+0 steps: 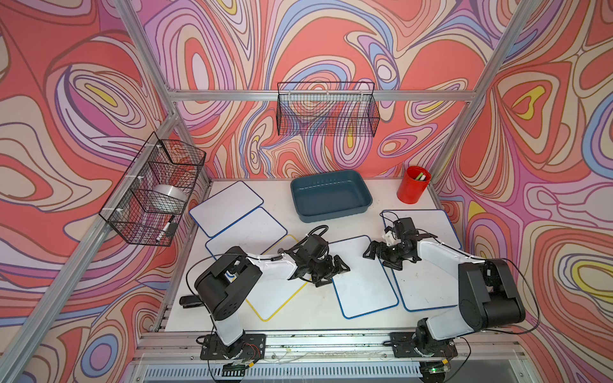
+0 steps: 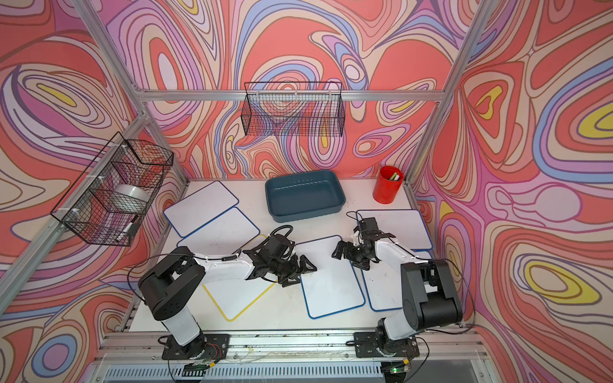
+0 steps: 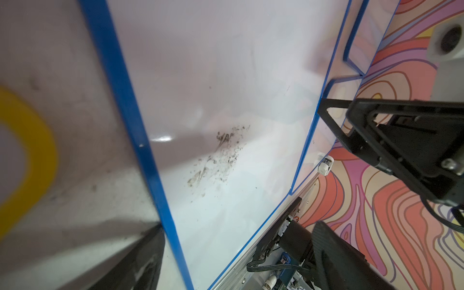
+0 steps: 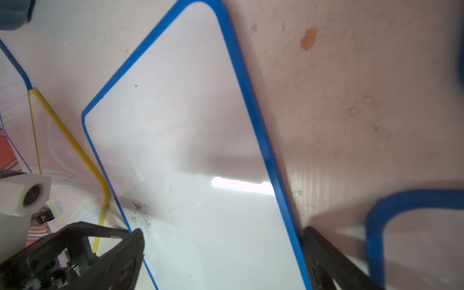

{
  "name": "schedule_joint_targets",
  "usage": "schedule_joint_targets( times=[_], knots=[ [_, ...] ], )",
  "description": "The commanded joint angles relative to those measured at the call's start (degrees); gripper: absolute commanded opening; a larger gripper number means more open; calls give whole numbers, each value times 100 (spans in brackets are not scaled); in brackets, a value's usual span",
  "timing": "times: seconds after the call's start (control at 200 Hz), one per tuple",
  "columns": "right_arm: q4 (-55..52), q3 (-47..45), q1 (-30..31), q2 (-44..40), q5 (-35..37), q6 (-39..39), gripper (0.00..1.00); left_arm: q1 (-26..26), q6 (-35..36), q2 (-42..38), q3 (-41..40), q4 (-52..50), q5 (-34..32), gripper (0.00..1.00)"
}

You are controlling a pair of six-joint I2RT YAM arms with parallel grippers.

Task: Put the whiteboard into the storage box
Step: Pick up the whiteboard at the center of the board.

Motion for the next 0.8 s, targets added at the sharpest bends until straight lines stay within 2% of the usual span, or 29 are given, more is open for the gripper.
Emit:
schedule_joint_targets(
  times=[0.0,0.471,0.796],
  knots=[
    [-225,24,179,-277,-1476,125,98,-16,251,198,-92,-69,-423,88],
    [122,21,179,-428,-2438,368,99,23,367,183,-110,-91,-470,88],
    [142,-68,178,-276,-2792,312,94,92,360,166,-201,3,-495,88]
  ],
)
